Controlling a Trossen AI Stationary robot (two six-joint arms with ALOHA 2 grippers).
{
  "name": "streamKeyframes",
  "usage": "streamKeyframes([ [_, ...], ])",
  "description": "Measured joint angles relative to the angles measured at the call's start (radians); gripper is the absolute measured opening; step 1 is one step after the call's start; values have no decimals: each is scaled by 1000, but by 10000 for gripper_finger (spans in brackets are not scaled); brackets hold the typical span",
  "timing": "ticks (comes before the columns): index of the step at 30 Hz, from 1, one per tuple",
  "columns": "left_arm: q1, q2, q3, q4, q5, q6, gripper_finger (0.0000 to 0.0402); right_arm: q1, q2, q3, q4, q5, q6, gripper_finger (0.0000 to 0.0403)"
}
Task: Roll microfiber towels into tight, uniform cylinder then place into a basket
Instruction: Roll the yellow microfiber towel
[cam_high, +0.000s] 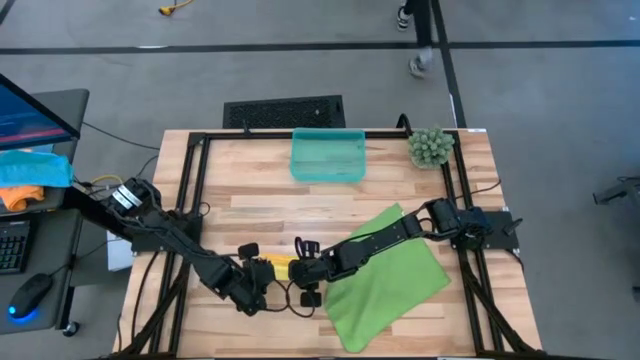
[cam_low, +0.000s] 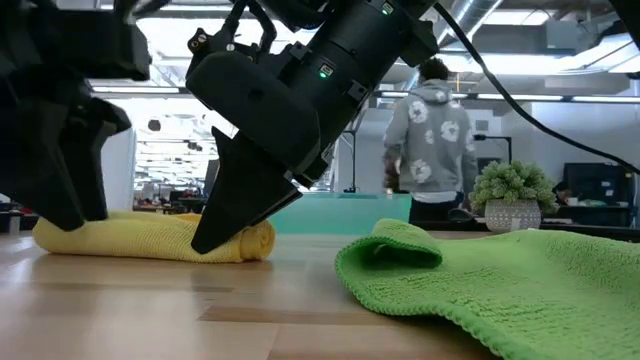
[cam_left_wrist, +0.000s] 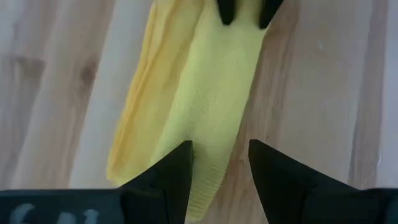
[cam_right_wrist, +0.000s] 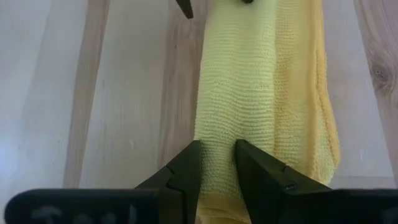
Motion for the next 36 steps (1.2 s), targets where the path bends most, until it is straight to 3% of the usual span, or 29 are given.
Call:
streamKeyframes([
  [9,7,-7,-110,166,45,-53,152,0,0,0,0,0,0,127],
  [17,9,-6,-121,170,72,-90,152,0,0,0,4,0,50,129],
  [22,9,-6,-121,169,76,-105,152,0,-1,6,12,0,50,152],
  [30,9,-3,-121,172,77,-124,152,0,6,118,-192,-10,20,209],
  [36,8,-3,-121,172,76,-190,152,3,7,197,-329,-2,-48,218],
])
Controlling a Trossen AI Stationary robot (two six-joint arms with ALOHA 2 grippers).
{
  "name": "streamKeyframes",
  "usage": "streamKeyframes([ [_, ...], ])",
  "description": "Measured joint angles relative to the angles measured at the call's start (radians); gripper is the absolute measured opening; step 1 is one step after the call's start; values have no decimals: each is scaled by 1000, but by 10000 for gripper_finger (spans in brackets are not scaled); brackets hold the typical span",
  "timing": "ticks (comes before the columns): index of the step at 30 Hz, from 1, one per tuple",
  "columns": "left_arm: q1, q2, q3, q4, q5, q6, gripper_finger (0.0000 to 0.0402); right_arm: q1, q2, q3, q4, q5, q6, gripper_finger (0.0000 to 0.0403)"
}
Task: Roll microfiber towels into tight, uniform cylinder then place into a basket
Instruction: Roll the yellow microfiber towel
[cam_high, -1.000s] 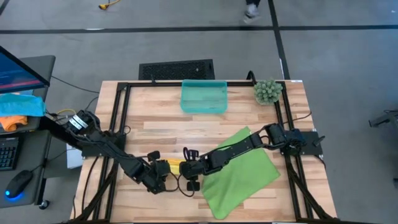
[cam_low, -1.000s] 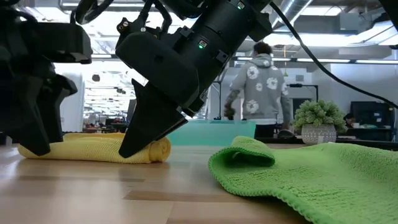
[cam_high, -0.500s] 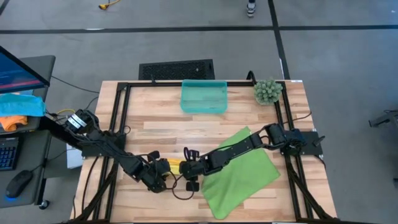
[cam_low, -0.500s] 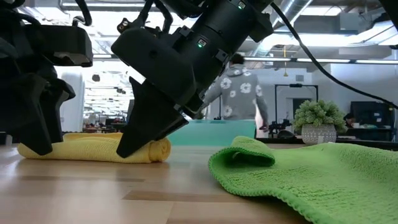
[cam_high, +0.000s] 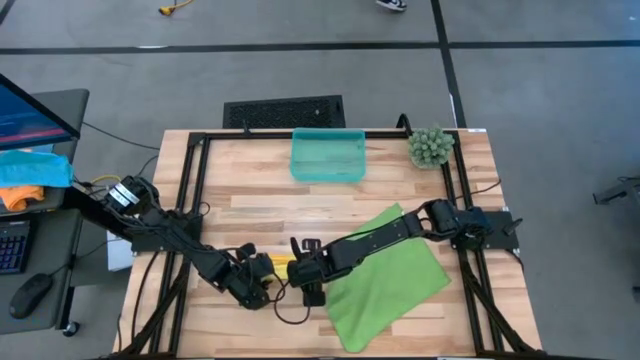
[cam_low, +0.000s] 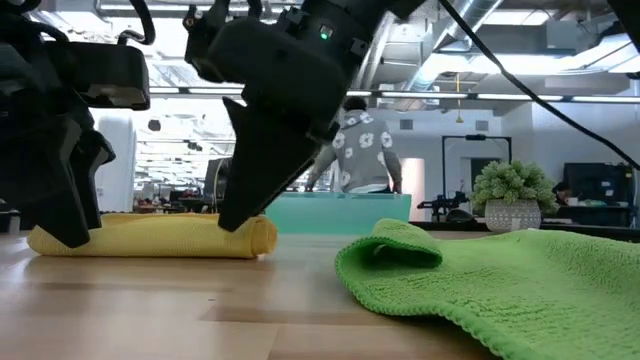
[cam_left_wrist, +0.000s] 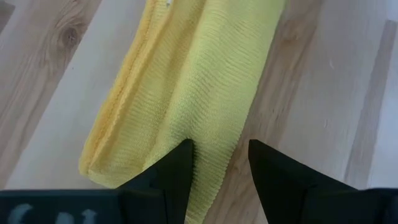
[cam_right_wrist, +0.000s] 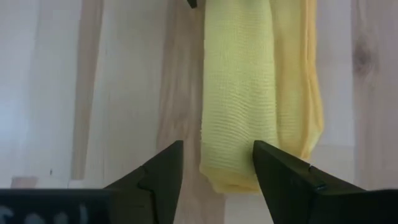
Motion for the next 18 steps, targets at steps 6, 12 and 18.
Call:
streamKeyframes([
  [6,0,0,0,0,-1,-65,152,25,0,43,-132,15,-65,208],
  [12,0,0,-1,2,-2,-66,152,81,-19,60,-305,222,-68,195],
  [18,-1,0,-2,11,-5,-66,152,157,-47,61,-479,443,-29,185],
])
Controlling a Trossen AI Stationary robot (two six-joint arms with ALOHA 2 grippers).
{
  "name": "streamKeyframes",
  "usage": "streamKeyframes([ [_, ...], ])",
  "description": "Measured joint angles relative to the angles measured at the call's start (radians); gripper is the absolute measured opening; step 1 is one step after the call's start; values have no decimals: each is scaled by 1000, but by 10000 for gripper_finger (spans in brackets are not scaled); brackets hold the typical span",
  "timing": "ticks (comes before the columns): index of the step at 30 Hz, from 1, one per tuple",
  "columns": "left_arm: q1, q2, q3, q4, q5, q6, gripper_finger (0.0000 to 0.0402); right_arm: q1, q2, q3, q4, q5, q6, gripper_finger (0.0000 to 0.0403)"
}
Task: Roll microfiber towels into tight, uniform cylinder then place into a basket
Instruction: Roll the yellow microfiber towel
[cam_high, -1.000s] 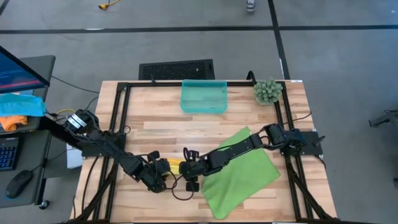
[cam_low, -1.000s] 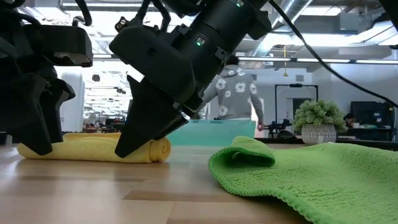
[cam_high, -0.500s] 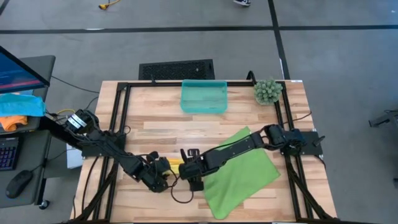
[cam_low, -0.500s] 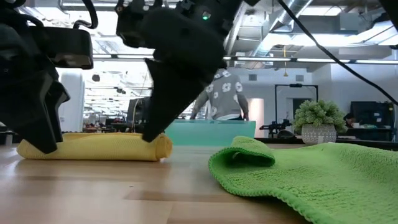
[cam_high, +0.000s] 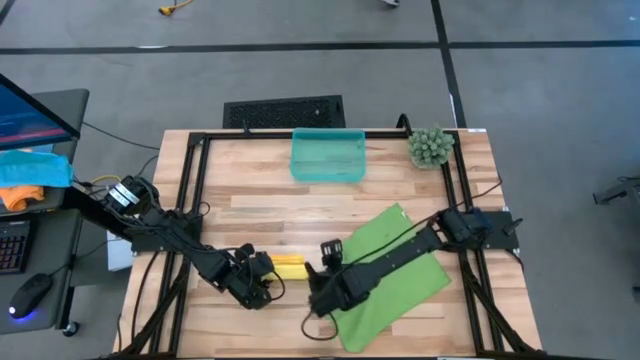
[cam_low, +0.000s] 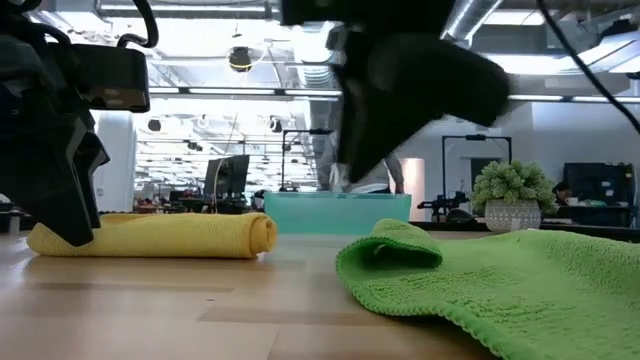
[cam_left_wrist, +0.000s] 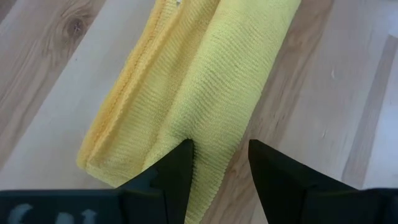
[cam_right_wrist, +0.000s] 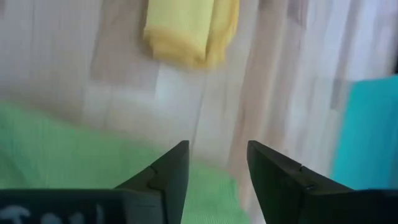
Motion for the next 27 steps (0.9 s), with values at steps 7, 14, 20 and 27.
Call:
streamKeyframes([
  [7,0,0,0,5,-7,-116,152,41,-29,-95,-31,116,51,183],
  [14,-1,0,0,6,-14,-142,152,-3,-44,-217,103,71,72,183],
  [20,-1,0,0,7,-15,-142,152,-34,-44,-222,301,-45,-30,177],
  [27,-1,0,0,7,-15,-142,152,-19,-42,-221,519,-49,-140,178],
])
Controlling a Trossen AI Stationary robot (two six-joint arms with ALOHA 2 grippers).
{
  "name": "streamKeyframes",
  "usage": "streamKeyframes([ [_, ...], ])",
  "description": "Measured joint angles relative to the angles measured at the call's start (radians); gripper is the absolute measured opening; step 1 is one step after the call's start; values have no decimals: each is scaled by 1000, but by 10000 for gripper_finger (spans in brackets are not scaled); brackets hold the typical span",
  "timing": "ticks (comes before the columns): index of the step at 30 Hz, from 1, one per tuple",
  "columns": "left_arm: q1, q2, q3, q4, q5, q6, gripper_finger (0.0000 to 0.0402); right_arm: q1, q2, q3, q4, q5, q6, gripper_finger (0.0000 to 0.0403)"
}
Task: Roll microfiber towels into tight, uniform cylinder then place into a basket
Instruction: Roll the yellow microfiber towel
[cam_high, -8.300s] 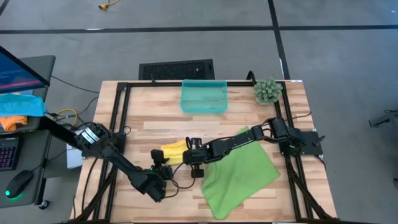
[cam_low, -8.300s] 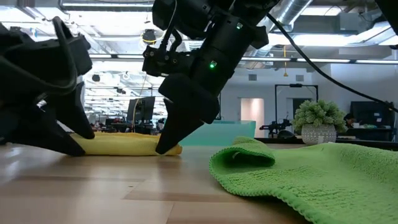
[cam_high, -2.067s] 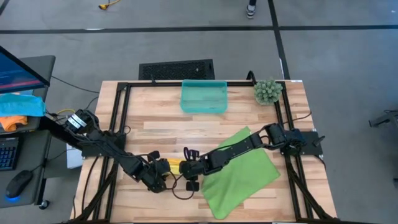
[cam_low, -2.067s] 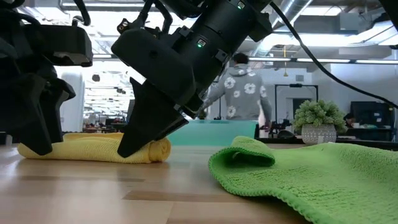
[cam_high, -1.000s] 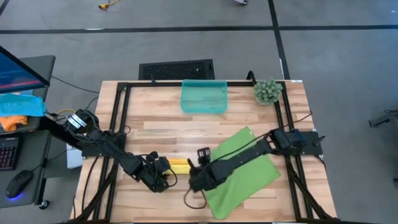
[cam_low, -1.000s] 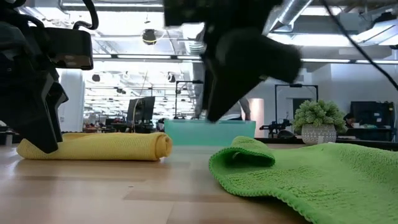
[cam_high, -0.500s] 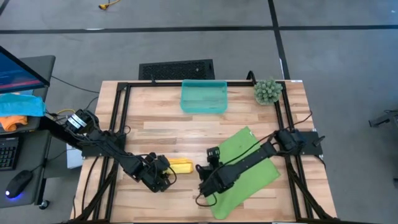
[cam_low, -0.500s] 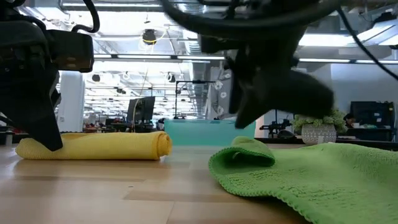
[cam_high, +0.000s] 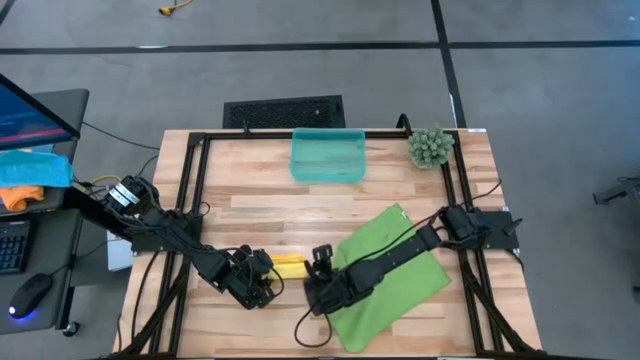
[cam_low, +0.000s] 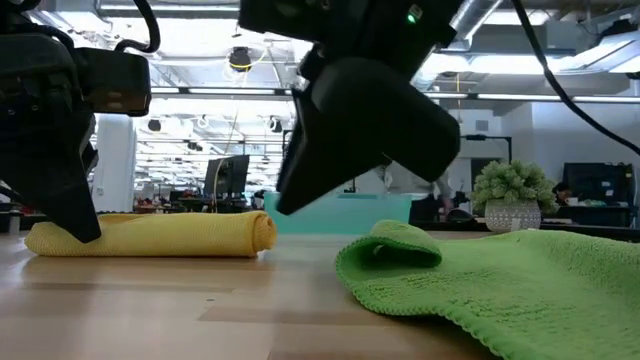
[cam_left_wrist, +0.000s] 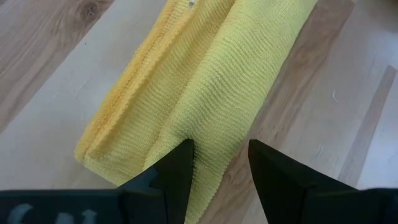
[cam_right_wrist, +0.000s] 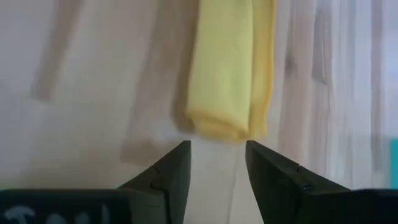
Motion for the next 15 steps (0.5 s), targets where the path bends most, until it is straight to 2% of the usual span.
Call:
streamKeyframes([
  [8,0,0,0,0,0,-7,152,-2,2,0,63,-9,-81,176],
  [15,0,0,0,0,0,-8,152,-23,3,0,145,-117,-102,176],
])
